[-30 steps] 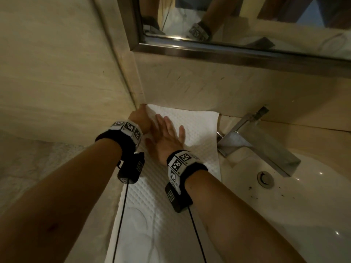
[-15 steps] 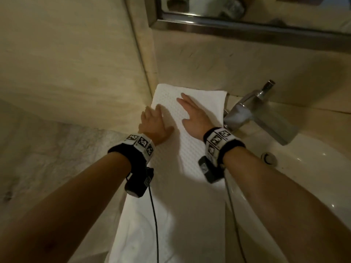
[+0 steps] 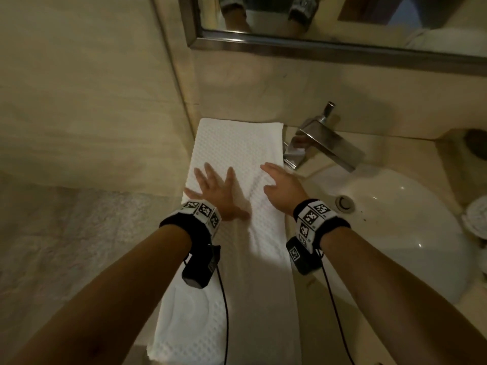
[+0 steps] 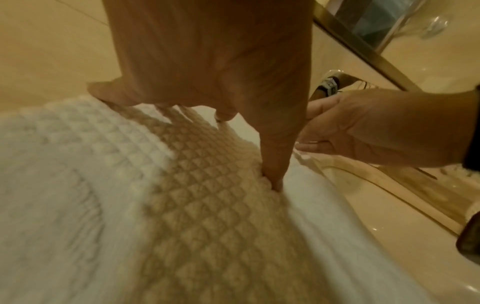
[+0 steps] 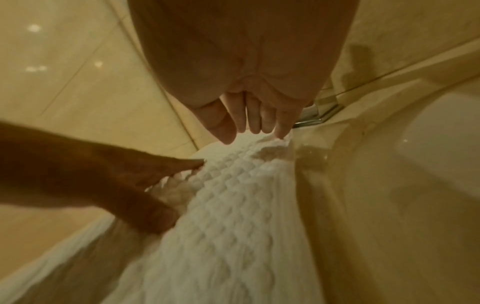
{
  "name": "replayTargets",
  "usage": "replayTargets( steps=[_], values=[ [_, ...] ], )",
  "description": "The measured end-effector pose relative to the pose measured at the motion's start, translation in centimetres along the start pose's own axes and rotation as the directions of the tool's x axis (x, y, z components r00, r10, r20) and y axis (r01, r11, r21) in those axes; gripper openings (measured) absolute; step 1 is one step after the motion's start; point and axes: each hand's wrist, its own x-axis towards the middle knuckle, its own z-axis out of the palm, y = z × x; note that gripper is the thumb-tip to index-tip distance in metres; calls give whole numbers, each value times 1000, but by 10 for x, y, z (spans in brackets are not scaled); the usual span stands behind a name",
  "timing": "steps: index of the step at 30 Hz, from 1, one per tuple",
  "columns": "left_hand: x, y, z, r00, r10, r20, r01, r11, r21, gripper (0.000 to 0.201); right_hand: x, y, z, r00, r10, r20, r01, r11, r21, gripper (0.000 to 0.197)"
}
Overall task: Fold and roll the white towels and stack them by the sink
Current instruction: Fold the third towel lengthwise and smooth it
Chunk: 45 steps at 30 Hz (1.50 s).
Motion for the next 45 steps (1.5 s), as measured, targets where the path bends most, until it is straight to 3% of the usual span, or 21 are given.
replayTargets(
  steps=[2, 5, 8, 11, 13, 15, 17, 19, 21, 23, 25, 28, 30, 33, 37, 40, 42, 45],
  values=[
    [-5, -2, 1, 1000, 24, -10, -24, 1000, 11, 130, 2, -7, 8, 999, -29, -16, 28, 999, -39, 57],
    [-4, -6, 13, 989, 61, -138, -59, 998, 17, 122, 9, -20, 27, 999, 12, 46, -9, 997, -78, 60],
    [2, -17, 26, 961, 129, -243, -111, 990, 87, 110, 13, -19, 45, 983, 103, 151, -56, 957, -283, 70],
    [13, -29, 25, 963, 162, -216, -140, 983, 115, 98, 19, -13, 43, 966, 198, 165, -112, 899, -424, 71],
    [20, -33, 15, 965, 123, -233, -124, 992, 12, 95, 26, -23, 34, 943, 303, 135, -207, 855, -476, 73],
    [37, -36, -3, 958, -9, -285, -60, 971, -232, 88, 40, -45, 26, 924, 367, 110, -261, 812, -522, 79],
    [58, -38, -35, 972, -179, -152, 63, 823, -565, 76, 59, -72, 20, 933, 350, 87, -269, 835, -479, 79],
    [73, -41, -66, 953, -295, -67, 171, 710, -683, 59, 75, -98, 18, 958, 223, 177, -145, 917, -373, 70],
    [85, -41, -91, 936, -326, -133, 171, 751, -638, 48, 92, -113, 25, 958, -35, 286, 126, 944, -306, 63],
    [97, -38, -108, 928, -321, -190, 159, 800, -578, 39, 111, -113, 35, 921, -192, 338, 307, 893, -330, 63],
    [106, -31, -119, 926, -274, -257, 109, 851, -514, 35, 124, -101, 39, 943, -170, 284, 257, 918, -303, 63],
    [125, -19, -123, 927, -132, -352, -52, 883, -467, 44, 130, -88, 42, 982, -168, 88, 181, 970, -163, 61],
    [135, -15, -123, 919, -160, -361, -48, 861, -506, 53, 131, -85, 45, 985, -171, 38, 175, 972, -157, 60],
    [146, -17, -124, 927, -256, -273, 57, 817, -574, 58, 140, -79, 45, 987, -154, 40, 158, 976, -152, 56],
    [150, -19, -131, 956, -167, -240, 122, 974, -192, 53, 150, -66, 45, 985, -158, 74, 171, 960, -224, 61],
    [143, -18, -136, 973, -76, -220, 103, 988, 115, 49, 147, -66, 46, 982, -176, 65, 186, 953, -238, 62],
    [134, -14, -142, 977, -38, -210, 84, 974, 212, 49, 145, -66, 46, 981, -178, 73, 191, 950, -247, 61],
    [124, -14, -148, 986, 22, -168, 13, 978, 208, 43, 139, -67, 46, 983, -154, 98, 174, 953, -250, 63]
  ],
)
